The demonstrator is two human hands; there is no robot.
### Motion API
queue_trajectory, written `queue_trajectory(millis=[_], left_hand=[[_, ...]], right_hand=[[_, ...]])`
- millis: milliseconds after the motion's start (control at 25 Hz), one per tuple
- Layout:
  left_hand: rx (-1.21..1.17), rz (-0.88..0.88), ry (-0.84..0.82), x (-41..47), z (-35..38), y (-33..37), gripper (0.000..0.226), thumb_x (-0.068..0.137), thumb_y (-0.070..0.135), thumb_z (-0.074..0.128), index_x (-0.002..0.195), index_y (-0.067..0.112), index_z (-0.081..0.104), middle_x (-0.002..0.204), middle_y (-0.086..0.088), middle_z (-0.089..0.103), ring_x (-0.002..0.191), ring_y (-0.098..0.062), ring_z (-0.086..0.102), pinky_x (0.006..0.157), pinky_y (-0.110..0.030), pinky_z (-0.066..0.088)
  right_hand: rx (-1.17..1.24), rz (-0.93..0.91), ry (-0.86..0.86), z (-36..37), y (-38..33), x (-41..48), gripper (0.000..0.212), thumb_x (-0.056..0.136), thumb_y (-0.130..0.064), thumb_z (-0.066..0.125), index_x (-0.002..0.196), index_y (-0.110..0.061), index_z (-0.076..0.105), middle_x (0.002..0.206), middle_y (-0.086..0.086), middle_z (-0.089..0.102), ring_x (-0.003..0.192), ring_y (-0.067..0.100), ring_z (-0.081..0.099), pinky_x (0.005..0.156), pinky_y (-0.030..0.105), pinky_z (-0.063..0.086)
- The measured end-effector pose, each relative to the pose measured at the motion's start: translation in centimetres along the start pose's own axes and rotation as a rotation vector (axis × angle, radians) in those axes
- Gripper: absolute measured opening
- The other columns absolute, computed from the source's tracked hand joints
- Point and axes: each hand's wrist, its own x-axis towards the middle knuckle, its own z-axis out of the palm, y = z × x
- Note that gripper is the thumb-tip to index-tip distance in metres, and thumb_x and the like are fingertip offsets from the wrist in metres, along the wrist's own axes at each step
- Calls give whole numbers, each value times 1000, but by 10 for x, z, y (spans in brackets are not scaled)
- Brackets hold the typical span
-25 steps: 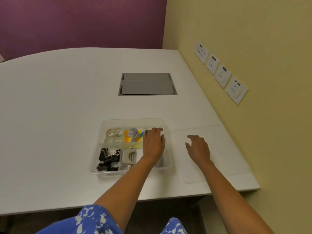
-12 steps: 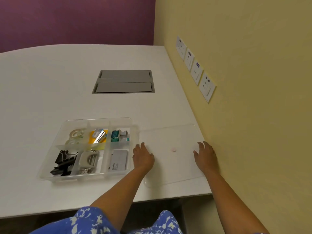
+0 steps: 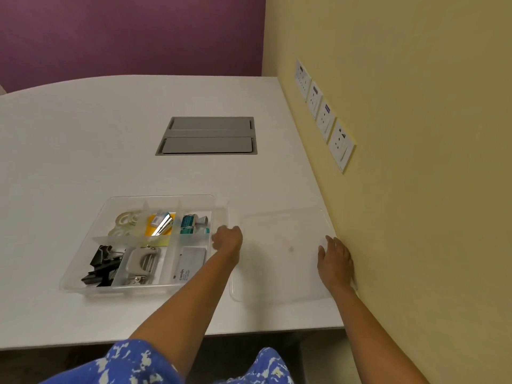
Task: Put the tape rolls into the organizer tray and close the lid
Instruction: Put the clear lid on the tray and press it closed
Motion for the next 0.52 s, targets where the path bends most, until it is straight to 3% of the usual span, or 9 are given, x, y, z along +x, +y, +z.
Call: queue_trajectory(millis=[80, 200, 360, 520], left_hand=[[-158, 49, -22, -5, 1, 13, 38, 100, 15, 39, 136, 3, 45, 138, -16, 51, 118, -32, 56, 101, -39, 48], [-431, 123, -78, -16, -4, 35, 32, 102, 13, 36, 126, 4, 55, 119, -13, 63, 92, -26, 61, 72, -27, 52], [-409, 380, 3, -27, -18, 56, 27, 102, 20, 40, 116, 14, 62, 105, -4, 67, 80, -17, 62, 77, -31, 51], [-589, 548, -6, -21, -47, 71, 22, 99, 29, 47, 95, 20, 66, 81, 5, 65, 67, -10, 59, 74, -25, 44]], right_hand=[[56, 33, 15, 0, -4, 3, 44, 102, -28, 38, 143, -12, 39, 148, 10, 41, 137, 27, 37, 113, 42, 34], [194, 75, 70, -6, -12, 5, 42, 102, -27, 40, 139, -8, 44, 143, 14, 47, 134, 31, 41, 111, 45, 34], [451, 120, 221, -31, -35, 10, 37, 101, -24, 41, 133, -7, 48, 133, 19, 54, 123, 36, 49, 101, 46, 39], [862, 243, 393, -63, -65, 16, 30, 102, -17, 39, 125, -2, 52, 122, 21, 58, 116, 37, 52, 92, 41, 44]])
